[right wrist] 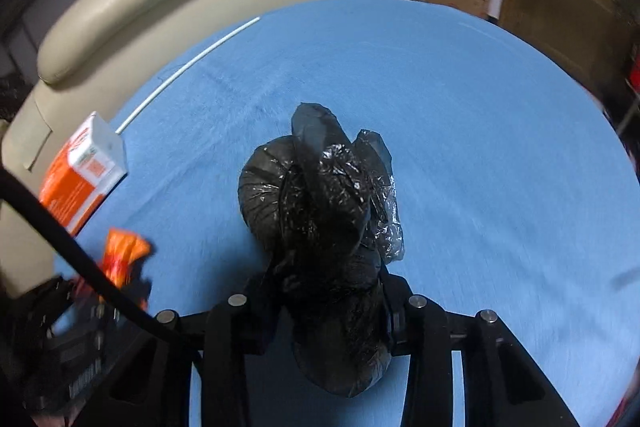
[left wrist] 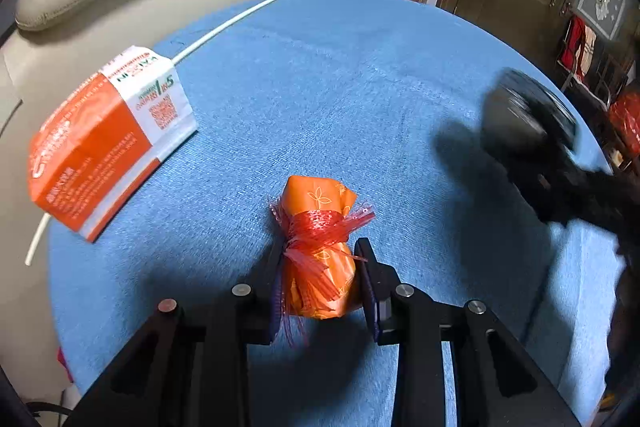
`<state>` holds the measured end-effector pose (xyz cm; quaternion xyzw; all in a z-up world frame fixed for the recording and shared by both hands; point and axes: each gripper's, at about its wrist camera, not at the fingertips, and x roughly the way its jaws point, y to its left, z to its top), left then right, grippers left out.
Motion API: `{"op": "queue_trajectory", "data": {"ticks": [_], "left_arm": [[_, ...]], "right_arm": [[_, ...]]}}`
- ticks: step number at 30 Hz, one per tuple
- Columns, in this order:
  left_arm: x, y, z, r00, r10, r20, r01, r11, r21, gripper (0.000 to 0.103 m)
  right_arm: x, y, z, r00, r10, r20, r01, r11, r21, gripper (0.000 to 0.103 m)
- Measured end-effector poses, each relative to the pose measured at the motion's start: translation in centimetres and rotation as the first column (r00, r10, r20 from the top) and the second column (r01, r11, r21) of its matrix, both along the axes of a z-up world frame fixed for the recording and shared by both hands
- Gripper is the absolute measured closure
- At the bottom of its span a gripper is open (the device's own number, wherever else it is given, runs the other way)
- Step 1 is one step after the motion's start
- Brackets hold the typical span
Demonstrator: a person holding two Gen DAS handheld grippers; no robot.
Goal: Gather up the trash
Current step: 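Drop the black bag in the basket with the right tool while the left carries orange bag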
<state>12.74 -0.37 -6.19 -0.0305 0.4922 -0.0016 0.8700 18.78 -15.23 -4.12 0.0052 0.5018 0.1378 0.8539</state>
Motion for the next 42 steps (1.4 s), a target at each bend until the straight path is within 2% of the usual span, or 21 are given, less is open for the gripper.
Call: {"op": "queue_trajectory", "data": {"ticks": [11, 19, 27, 42], "left_arm": [[-3.9, -3.5, 2.6, 0.998, -0.042, 0.042, 0.041, 0.999, 0.021, 0.069], [-6.4, -7.2, 4.1, 0.993, -0.105, 0.06, 0.103, 0.994, 0.037, 0.069], [-7.8, -10.0, 4.2, 0.986, -0.156, 0.058, 0.153, 0.987, 0.057, 0.069], [-8.6, -11.3, 3.0, 0.981, -0.194, 0.033, 0.19, 0.978, 0.088, 0.069]], "right_arm": [[-12.5, -6.3, 1.4, 0.986, -0.164, 0.019, 0.16, 0.977, 0.139, 0.062], [-18.5, -9.5, 1.9, 0.964, -0.264, 0.035, 0.249, 0.94, 0.233, 0.062], [-21.9, -11.7, 1.6, 0.936, -0.351, 0.034, 0.326, 0.897, 0.299, 0.062], [-23.0, -12.3, 0.4, 0.912, -0.411, 0.003, 0.383, 0.854, 0.353, 0.062]]}}
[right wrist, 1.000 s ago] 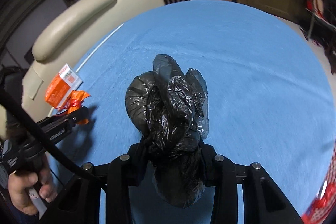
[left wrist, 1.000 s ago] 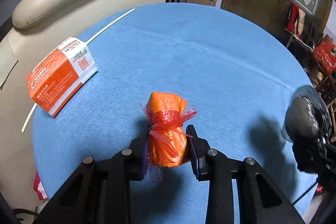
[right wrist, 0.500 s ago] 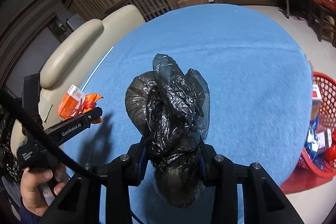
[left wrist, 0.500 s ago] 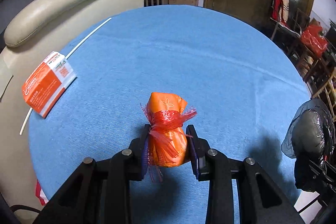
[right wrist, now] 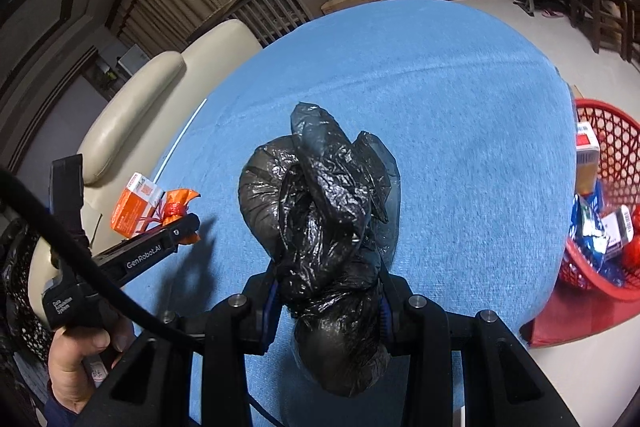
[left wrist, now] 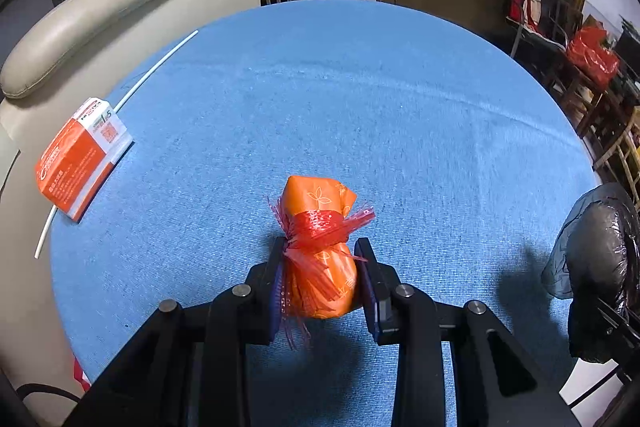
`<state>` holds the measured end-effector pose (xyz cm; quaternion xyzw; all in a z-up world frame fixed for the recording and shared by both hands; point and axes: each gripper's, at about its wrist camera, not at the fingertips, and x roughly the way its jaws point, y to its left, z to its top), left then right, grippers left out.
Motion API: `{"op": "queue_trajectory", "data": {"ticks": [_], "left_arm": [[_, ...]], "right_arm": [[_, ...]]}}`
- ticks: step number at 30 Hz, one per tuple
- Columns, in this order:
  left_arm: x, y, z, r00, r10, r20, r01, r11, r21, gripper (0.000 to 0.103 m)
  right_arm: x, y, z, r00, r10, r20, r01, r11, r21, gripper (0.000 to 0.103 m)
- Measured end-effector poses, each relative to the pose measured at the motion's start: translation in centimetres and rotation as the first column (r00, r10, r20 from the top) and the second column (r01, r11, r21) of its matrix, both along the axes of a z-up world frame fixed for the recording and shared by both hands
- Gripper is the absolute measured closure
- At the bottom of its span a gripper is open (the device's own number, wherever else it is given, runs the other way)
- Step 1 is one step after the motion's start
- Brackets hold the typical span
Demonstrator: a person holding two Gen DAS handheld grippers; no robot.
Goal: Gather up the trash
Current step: 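Drop the black bag in the basket with the right tool while the left carries orange bag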
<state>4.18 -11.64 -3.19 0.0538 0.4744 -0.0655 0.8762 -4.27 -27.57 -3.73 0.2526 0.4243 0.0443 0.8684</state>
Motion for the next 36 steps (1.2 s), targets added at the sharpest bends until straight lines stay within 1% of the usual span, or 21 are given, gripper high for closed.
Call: {"op": "queue_trajectory", "data": {"ticks": [10, 16, 18, 23, 30, 36], "left_arm": [[0.1, -1.1, 0.2, 1.0, -0.022, 0.004, 0.022, 1.0, 0.012, 0.069], [0.3, -1.3, 0.6, 0.999, -0.04, 0.011, 0.04, 0.999, 0.008, 0.069], [0.4, -1.1, 0.7, 0.999, -0.045, 0.013, 0.045, 0.999, 0.007, 0.069], [0.6, -1.3, 1.0, 0.999, -0.048, 0.02, 0.048, 0.999, 0.004, 0.069], [-0.3, -1.7, 1.2, 0.998, -0.062, 0.028, 0.062, 0.998, 0.002, 0.069], [-0.9, -2.7, 1.6, 0.995, -0.09, 0.035, 0.09, 0.996, 0.001, 0.069]], "right_arm": [[-0.8, -2.4, 0.1, 0.998, -0.063, 0.004, 0.063, 0.998, 0.017, 0.062], [-1.5, -2.7, 0.3, 0.997, -0.075, 0.007, 0.075, 0.997, 0.02, 0.062], [-1.1, -2.1, 0.4, 0.997, -0.075, 0.007, 0.075, 0.997, 0.023, 0.062], [-1.3, -2.6, 0.4, 0.997, -0.076, 0.01, 0.075, 0.996, 0.051, 0.062], [-1.6, -2.9, 0.6, 0.997, -0.082, 0.016, 0.081, 0.995, 0.057, 0.062], [-2.6, -3.7, 0.9, 0.994, -0.102, 0.029, 0.1, 0.993, 0.065, 0.062]]}}
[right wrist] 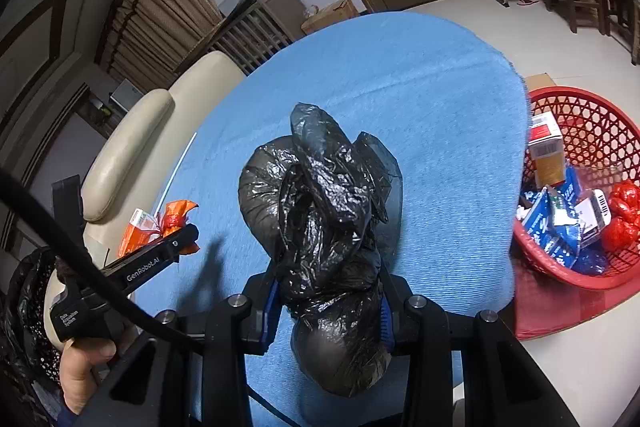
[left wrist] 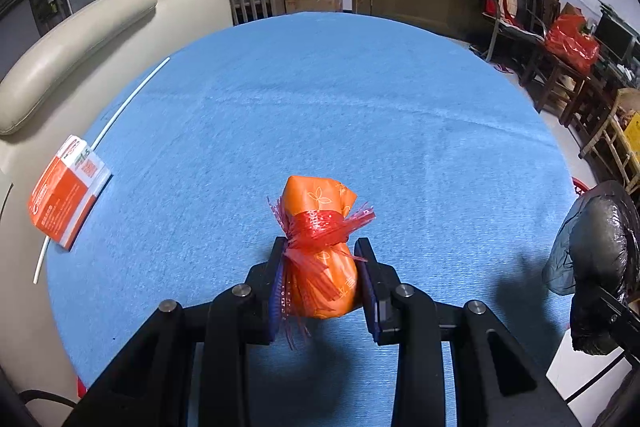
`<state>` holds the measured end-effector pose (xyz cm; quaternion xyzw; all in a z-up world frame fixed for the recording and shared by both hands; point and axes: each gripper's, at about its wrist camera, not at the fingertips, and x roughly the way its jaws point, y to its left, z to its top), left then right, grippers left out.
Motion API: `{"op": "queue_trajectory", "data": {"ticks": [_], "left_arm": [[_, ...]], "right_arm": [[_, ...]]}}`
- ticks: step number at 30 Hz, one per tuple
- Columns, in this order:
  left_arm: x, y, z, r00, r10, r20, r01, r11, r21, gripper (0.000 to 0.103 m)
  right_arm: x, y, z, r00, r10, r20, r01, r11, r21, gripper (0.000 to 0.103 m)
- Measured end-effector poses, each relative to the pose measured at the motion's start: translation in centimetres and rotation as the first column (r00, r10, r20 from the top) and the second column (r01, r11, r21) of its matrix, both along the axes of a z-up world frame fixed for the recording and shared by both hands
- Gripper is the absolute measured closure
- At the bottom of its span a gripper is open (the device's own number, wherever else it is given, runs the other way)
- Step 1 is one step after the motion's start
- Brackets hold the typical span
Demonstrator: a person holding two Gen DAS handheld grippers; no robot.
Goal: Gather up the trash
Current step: 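Drop the black bag in the basket with the right tool while the left carries orange bag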
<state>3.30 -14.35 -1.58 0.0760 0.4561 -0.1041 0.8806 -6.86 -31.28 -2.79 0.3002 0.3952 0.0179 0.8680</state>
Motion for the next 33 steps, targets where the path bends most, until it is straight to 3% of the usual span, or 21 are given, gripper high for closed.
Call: {"op": "queue_trajectory", "data": {"ticks": [19, 33], "left_arm": [[-1.5, -5.5, 1.4, 0.991, -0.135, 0.014, 0.136, 0.991, -0.012, 0.069], [-3.2, -8.2, 1.8, 0.975, -0.223, 0.007, 0.223, 0.975, -0.014, 0.069]], "right_arm": [[-5.6, -6.0, 1.5, 0.988, -0.153, 0.02, 0.153, 0.988, -0.018, 0.062], [-8.8, -14.5, 2.2, 0.941, -0.339, -0.002, 0.337, 0.937, -0.088, 0.062]]}}
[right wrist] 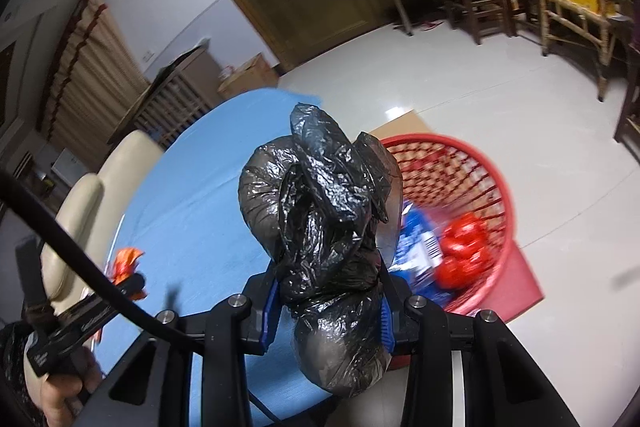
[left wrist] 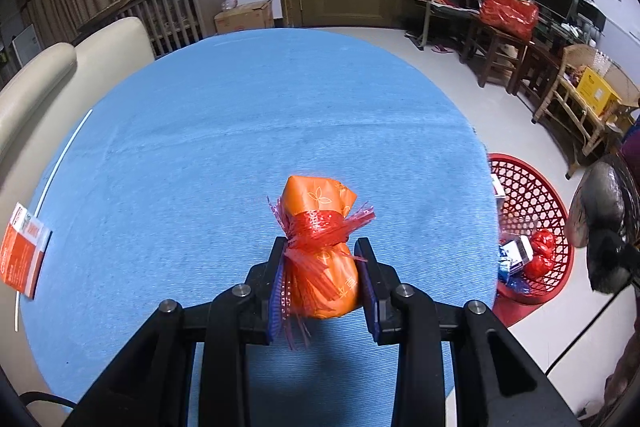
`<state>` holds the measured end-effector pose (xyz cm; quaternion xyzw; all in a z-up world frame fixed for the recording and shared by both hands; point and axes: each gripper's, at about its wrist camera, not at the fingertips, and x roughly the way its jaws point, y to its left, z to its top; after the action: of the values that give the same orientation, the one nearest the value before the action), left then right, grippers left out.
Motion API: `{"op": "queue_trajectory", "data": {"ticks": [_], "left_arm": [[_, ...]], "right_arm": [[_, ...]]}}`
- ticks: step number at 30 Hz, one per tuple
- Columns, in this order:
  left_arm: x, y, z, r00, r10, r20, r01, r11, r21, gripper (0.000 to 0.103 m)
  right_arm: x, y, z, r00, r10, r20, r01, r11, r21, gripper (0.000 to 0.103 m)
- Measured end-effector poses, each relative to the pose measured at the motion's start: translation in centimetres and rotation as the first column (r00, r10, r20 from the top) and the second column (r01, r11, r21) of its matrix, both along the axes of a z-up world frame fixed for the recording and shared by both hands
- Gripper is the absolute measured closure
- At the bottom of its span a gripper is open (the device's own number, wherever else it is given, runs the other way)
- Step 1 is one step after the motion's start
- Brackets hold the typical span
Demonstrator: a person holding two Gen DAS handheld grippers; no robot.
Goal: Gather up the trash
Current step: 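Drop the black bag in the basket with the right tool while the left carries orange bag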
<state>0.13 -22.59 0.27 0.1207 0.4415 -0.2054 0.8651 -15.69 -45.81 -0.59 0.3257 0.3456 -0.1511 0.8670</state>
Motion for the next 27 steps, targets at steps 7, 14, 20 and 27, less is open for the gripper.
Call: {"op": "queue_trajectory", "data": {"ticks": [7, 14, 20, 27], "left_arm": [[-1.0, -1.8, 0.2, 0.999, -0.05, -0.001, 0.05, 0.999, 0.01, 0.069], [-2.2, -2.5, 0.2, 0.996, -0.087, 0.0, 0.087, 0.996, 0.02, 0.069], [-2.5, -3.7, 0.3, 0.993, -0.115, -0.008, 0.115, 0.993, 0.033, 0.069], [-2.4, -5.7, 0.6, 0.99, -0.139, -0.018, 0.139, 0.989, 0.043, 0.069]], "right_arm": [[0.6, -3.7, -1.4, 0.997, -0.045, -0.054, 0.045, 0.999, -0.011, 0.062], [2.6, -6.2, -3.6, 0.991, -0.064, -0.116, 0.063, 0.998, -0.01, 0.062], [4.4, -7.8, -4.7, 0.985, -0.057, -0.16, 0.056, 0.998, -0.008, 0.06], [6.2, -8.0, -5.6, 0.978, -0.038, -0.205, 0.034, 0.999, -0.024, 0.034]]}}
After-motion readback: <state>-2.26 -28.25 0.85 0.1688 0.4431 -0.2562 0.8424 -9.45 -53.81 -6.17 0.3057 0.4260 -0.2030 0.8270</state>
